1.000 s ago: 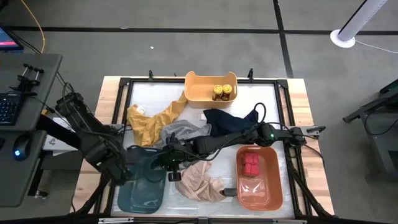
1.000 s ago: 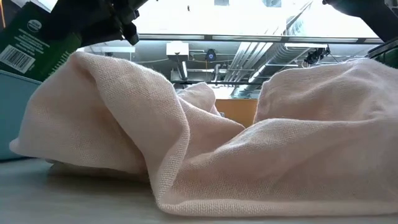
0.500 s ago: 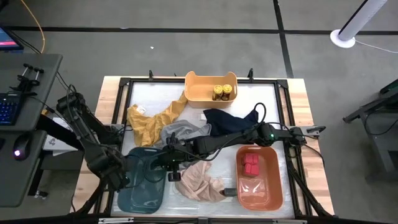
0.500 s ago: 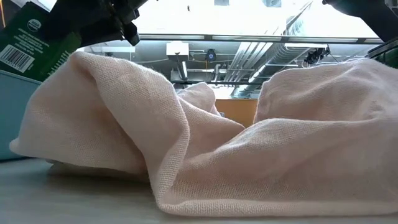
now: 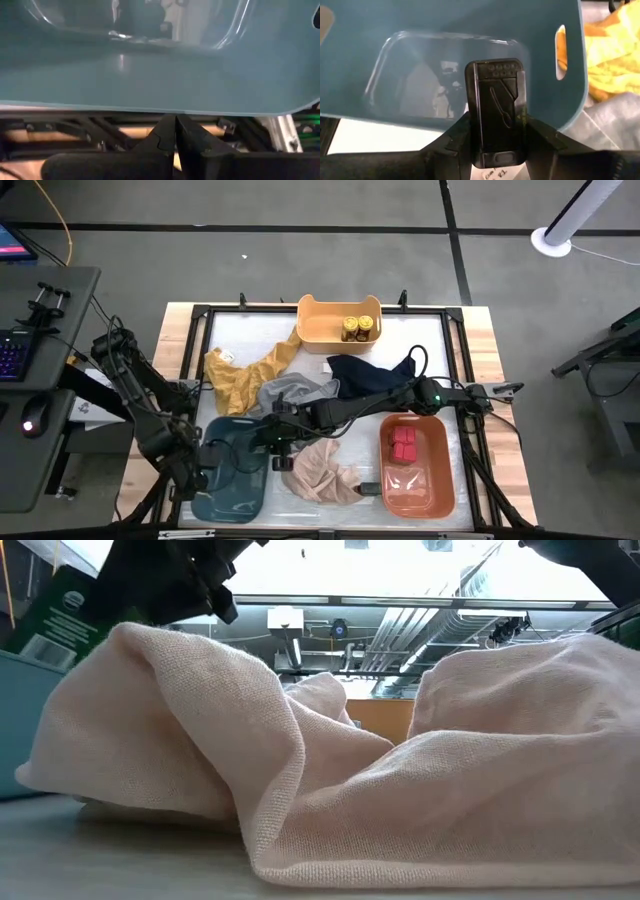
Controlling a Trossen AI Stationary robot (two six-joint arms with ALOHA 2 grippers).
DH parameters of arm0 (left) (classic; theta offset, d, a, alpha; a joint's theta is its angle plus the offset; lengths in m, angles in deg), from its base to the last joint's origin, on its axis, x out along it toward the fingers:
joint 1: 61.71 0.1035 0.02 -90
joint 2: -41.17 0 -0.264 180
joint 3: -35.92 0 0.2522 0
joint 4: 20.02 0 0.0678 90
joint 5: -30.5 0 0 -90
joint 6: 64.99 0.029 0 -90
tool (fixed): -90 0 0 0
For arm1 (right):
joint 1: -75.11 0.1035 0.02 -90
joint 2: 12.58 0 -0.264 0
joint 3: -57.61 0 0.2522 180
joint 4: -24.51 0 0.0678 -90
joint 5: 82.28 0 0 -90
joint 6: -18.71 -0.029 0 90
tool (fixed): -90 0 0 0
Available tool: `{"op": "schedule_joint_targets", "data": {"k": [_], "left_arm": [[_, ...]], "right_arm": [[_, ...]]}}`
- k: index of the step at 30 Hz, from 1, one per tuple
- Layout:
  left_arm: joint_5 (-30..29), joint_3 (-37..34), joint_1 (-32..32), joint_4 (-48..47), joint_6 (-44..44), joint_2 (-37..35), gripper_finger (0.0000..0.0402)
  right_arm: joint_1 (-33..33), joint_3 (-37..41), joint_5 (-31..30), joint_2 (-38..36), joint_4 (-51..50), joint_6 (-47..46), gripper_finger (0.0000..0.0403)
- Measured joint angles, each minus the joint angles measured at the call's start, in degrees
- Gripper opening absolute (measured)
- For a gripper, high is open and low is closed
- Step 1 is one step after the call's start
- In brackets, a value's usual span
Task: Sort spices by type
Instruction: Put the top green seasoning can into the blue bin, then put the green seasoning can into the blue bin
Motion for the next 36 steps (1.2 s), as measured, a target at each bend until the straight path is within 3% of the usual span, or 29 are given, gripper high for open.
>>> {"op": "schedule_joint_targets", "data": {"k": [9, 20, 27, 36], "left_arm": [[-1.89, 0.00, 1.44, 5.74, -0.07, 0.00, 0.0000], [-6.66, 0.00, 1.46, 3.88, 2.02, 0.00, 0.0000], [-8.27, 0.00, 1.46, 3.63, 2.09, 0.00, 0.0000], [-8.67, 0.00, 1.46, 3.65, 1.99, 0.00, 0.0000]], "right_arm": [[0.00, 0.00, -0.02, 0.00, -1.34, -1.16, 0.0124], [-0.13, 0.00, -1.52, 0.00, -1.47, -2.56, 0.0126], [-0.26, 0.00, -4.98, 0.00, -3.14, -2.44, 0.0170], [-0.63, 0.00, -4.94, 0.02, -4.47, -2.43, 0.0159]]}}
